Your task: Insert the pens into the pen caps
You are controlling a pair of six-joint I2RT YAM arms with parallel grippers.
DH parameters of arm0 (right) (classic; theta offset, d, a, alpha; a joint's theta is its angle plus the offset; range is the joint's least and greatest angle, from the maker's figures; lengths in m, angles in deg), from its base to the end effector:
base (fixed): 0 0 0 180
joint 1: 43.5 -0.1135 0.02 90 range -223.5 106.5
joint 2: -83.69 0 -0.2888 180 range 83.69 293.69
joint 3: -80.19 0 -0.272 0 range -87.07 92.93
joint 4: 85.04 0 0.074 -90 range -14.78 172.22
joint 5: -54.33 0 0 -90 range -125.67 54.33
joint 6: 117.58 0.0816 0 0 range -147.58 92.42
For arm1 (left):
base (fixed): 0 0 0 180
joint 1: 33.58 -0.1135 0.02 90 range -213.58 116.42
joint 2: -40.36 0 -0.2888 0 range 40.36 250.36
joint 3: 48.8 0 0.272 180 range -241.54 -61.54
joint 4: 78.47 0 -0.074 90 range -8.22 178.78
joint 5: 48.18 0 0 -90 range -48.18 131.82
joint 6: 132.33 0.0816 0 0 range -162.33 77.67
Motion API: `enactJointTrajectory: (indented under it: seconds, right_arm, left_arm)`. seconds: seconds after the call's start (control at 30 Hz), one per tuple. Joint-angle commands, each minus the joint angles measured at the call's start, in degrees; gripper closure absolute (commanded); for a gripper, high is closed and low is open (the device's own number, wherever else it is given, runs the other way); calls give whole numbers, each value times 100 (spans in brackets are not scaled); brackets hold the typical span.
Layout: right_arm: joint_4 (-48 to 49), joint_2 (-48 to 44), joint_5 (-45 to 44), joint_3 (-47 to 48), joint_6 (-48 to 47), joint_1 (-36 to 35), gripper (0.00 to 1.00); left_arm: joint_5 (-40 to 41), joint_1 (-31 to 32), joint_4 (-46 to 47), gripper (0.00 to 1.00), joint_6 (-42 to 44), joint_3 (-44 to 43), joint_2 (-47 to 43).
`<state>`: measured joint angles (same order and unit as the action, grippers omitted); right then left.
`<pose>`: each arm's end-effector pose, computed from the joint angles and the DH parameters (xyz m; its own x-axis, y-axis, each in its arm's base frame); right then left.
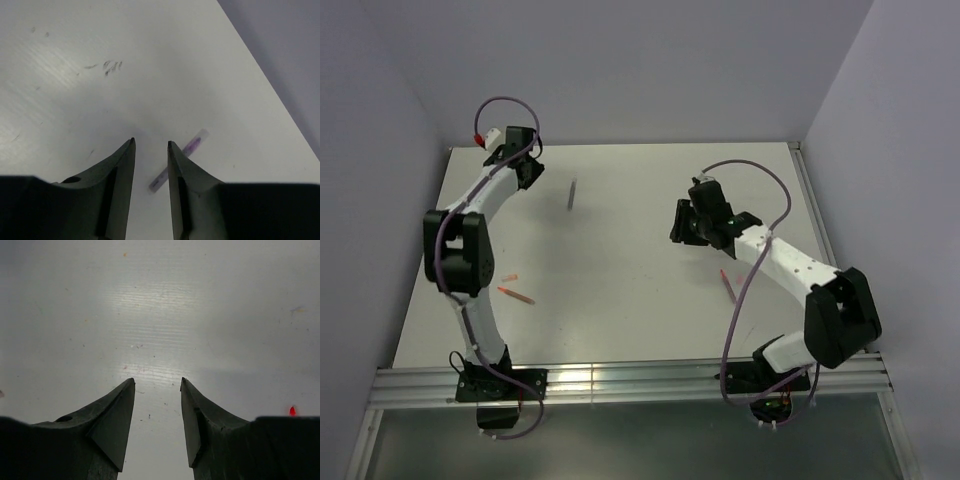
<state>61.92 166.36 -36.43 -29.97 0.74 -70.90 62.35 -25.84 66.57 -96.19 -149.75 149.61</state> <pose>0.3172 0.1632 0.2279 -0.7754 0.1324 -0.6175 -0.0956 0.9419 0.3219 0.4933 -0.0382 0.2438 -0.2980 -0.7227 -0.6236 -0.6233 0.6421 -0.4464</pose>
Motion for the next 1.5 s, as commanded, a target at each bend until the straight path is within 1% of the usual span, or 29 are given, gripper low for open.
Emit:
enactJointTrajectory:
  seconds: [0.0, 0.07, 0.17, 0.2, 0.27, 0.3, 0.37, 0.57, 0.8, 0.97, 1.1, 1.17, 1.27, 1.3, 1.4, 1.47]
  right_arm:
    - [342, -515, 49, -242, 60, -11, 50]
    - [324, -699, 198, -304, 43, -20, 50]
    - [272, -919, 198, -357, -10, -11, 50]
    - [263, -972, 190, -392, -28, -3, 50]
    - [219, -1095, 163, -419, -54, -11, 50]
    - [219, -1139, 172, -419, -63, -11, 49]
    - [210, -1227, 216, -437, -72, -3, 49]
    - [254, -1403, 251, -577, -72, -11, 49]
    - [263, -1535, 251, -718, -63, -11, 49]
    - [219, -1596, 199, -701, -81, -11, 48]
    - [140, -1605, 128, -648, -98, -11, 48]
    - [105, -1632, 111, -639, -116, -11, 48]
    - [35, -1614, 84, -630, -133, -11, 48]
    - [26, -1605, -133, -665, -133, -11, 48]
    - [-18, -1605, -258, -779, -116, 6, 47]
    - [-27, -1631, -294, -893, -98, 50, 47]
  left_arm:
    - [20, -1, -439, 64, -1, -1276, 876]
    - [117, -28, -616, 66, -18, -1890, 1446]
    - [39, -63, -845, 70, -80, -2366, 1992]
    - [30, -80, -1011, 75, -150, -2490, 2125]
    - [-6, -80, -1144, 79, -238, -2710, 2424]
    - [-32, -80, -1197, 83, -351, -2693, 2478]
    - [-102, -80, -1057, 84, -405, -2519, 2513]
    - [-137, -80, -996, 92, -686, -2167, 2522]
    - [-199, -80, -925, 96, -792, -1885, 2443]
    - [-190, -80, -907, 94, -748, -1867, 2311]
    - [-173, -80, -863, 88, -634, -1841, 2197]
    - [-164, -89, -837, 87, -573, -1815, 2101]
    - [-138, -107, -750, 80, -432, -1710, 1855]
    - [-120, -133, -723, 75, -371, -1665, 1776]
    - [-146, -212, -477, 66, -265, -1393, 1302]
    - [-207, -273, -336, 65, -221, -1138, 915]
